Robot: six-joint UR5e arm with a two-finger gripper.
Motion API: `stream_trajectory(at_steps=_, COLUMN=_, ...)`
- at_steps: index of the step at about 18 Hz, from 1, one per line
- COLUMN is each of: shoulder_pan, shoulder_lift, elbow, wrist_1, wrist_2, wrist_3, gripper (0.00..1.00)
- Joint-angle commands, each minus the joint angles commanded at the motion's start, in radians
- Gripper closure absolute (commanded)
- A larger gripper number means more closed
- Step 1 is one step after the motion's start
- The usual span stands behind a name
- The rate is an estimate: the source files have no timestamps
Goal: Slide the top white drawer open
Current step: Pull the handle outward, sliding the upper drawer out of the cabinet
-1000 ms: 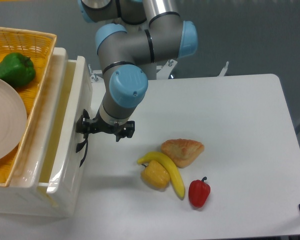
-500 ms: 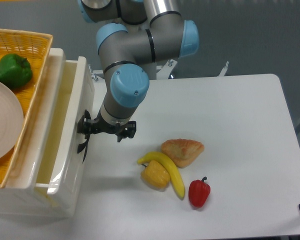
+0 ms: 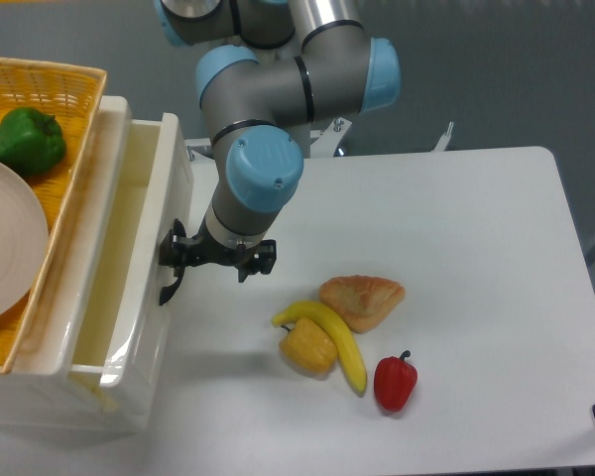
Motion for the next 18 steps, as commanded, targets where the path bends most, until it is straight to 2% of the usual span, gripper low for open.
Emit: stream_trajectory(at_steps=18, shoulder_pan=0.051, shoulder_lift=0.009, elbow=0.008, wrist_1=-0.008, wrist_2=0.015, wrist_3=0.069, gripper=0.0)
